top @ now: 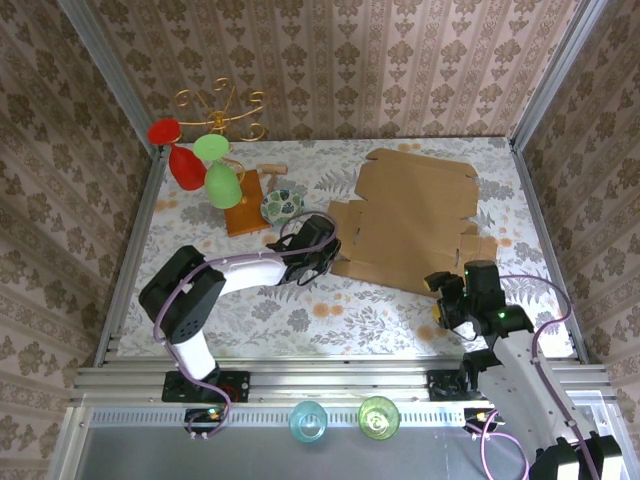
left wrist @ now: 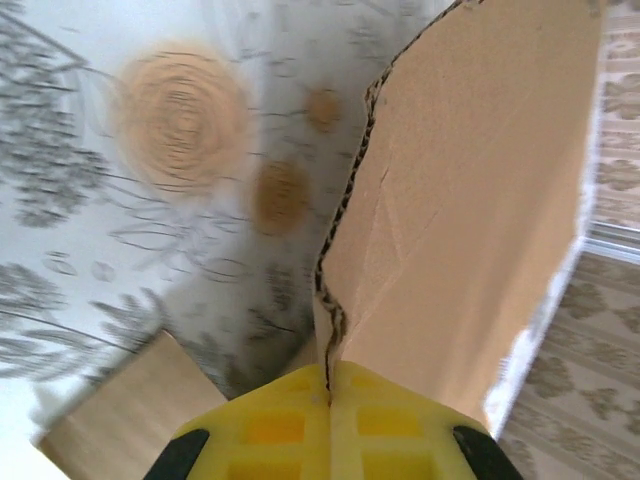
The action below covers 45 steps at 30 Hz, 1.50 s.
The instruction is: Fold the paper box
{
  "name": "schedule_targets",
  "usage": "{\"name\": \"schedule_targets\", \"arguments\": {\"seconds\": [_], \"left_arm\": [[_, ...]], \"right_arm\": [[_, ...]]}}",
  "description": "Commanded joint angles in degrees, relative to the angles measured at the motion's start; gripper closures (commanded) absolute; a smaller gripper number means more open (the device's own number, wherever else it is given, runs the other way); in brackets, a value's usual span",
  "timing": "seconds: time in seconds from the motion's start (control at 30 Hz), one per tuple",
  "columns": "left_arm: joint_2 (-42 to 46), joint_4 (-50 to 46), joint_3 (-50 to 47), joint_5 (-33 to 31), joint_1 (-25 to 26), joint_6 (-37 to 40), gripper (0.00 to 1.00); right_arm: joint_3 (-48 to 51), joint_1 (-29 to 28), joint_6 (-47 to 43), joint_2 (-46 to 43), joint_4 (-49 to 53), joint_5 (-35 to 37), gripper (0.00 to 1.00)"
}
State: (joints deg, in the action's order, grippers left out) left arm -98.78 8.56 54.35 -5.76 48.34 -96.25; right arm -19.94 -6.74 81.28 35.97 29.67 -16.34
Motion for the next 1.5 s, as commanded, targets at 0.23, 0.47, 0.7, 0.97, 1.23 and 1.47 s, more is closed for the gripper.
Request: {"name": "schedule_targets", "arguments": {"seconds": [0.23, 0.47, 0.7, 0.97, 1.23, 1.47], "left_arm": [[3.0, -2.8, 3.6, 1.4, 0.0, -5.8, 1.0], [4.1, -3.4, 3.5, 3.2, -0.4, -6.3, 1.0], [4.7, -4.1, 4.0, 4.4, -0.9, -6.3, 1.0], [5.2, -5.2, 5.3, 5.8, -1.2, -6.4, 1.0], [6.0, -6.7, 6.1, 6.2, -1.4, -5.6, 1.0], [7.3, -6.8, 4.8, 6.3, -1.6, -5.6, 1.0]], "right_arm": [[7.9, -12.5, 19.5, -1.2, -17.5, 13.1, 0.23], [9.5, -12.8, 19.5, 4.1, -28.4, 19.0, 0.29], [7.0, -13.2, 18.6, 15.1, -38.2, 18.2, 0.37], [5.9, -15.3, 19.4, 18.8, -41.2, 21.6, 0.41], [3.4, -15.3, 19.0, 23.3, -45.7, 23.3, 0.55], [-1.4, -14.8, 16.9, 20.6, -38.7, 25.4, 0.83]]}}
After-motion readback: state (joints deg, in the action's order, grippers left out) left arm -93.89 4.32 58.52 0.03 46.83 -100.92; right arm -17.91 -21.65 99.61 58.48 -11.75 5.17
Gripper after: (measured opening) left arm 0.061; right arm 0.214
